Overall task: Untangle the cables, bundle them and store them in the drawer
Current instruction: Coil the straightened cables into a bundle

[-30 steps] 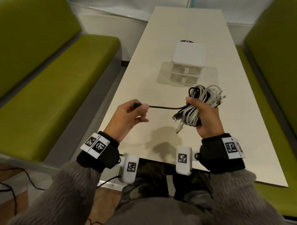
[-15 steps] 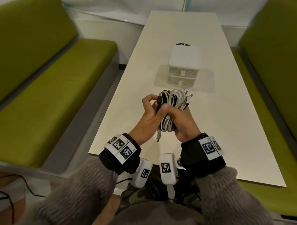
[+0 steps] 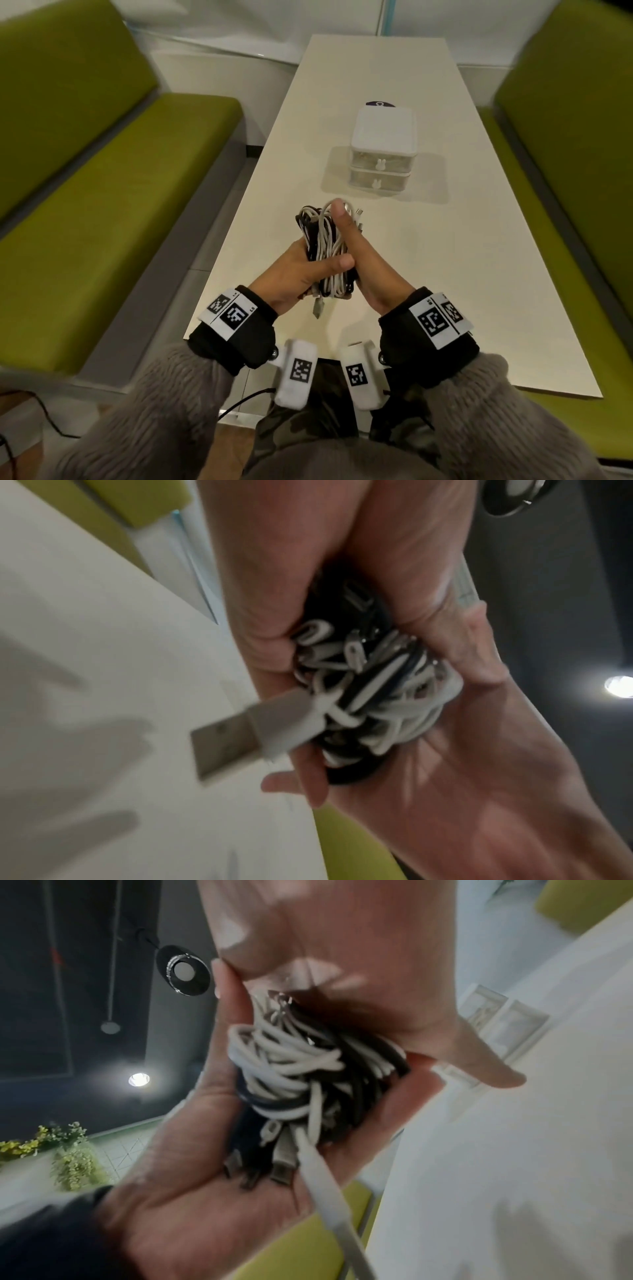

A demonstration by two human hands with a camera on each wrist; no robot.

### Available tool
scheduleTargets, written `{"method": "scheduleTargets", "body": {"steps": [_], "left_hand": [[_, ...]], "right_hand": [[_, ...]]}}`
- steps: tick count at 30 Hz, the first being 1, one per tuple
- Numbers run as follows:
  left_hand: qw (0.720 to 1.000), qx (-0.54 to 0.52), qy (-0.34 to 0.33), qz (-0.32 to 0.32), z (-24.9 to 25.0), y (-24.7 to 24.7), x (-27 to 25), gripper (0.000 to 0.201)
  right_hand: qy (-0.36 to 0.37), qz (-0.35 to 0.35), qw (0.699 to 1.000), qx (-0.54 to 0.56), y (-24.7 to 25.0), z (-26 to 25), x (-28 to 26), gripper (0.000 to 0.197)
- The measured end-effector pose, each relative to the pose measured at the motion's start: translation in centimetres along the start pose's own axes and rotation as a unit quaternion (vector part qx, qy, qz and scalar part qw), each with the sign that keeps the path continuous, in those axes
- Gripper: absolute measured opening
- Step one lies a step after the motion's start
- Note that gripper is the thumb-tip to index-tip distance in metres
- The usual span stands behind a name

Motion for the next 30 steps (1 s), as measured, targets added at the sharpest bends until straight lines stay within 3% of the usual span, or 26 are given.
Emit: {"method": "scheduleTargets", "body": {"steps": [3,10,13,19,22,26,30], "left_hand": [[0.999,0.035,-0.001,0.035,0.0,0.6,-0.3,0.037],[0.987,-0.018,-0.016,0.158,-0.7,3.0,0.3,0.021],[0.978,-0.088,-0.008,0.187,-1.0,3.9,0.7,0.011],[0.975,-0.133,-0.003,0.176,-1.1,3.4,1.9,0.018],[0.982,-0.116,0.002,0.150,-0.8,3.8,2.3,0.037],[0.986,-0.115,0.018,0.116,-0.1,4.3,2.9,0.042],[0.985,-0.105,0.008,0.134,0.6,5.3,3.9,0.045]], "right_hand": [[-0.037,-0.032,0.999,0.002,-0.3,0.6,-0.2,0.097],[-0.069,-0.087,0.991,-0.071,-0.5,-1.5,-1.0,0.058],[-0.079,-0.083,0.991,-0.069,-0.3,-1.8,0.0,0.079],[-0.077,-0.078,0.991,-0.078,-1.7,-1.8,2.9,0.086],[-0.089,-0.116,0.986,-0.084,-1.4,-1.3,3.7,0.110],[-0.080,-0.162,0.981,-0.070,-1.0,-1.6,4.3,0.098],[-0.096,-0.179,0.972,-0.116,-0.5,-1.7,4.5,0.090]]}}
Point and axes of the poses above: each hand's wrist, its own x-axis towards the middle knuckle, its own y-axis out of the back of the hand, z = x × y, the point moved 5 cm from there along x, towards the middle knuckle, and after that the axes turned 13 degrees about -x, right-handed, at the moved point
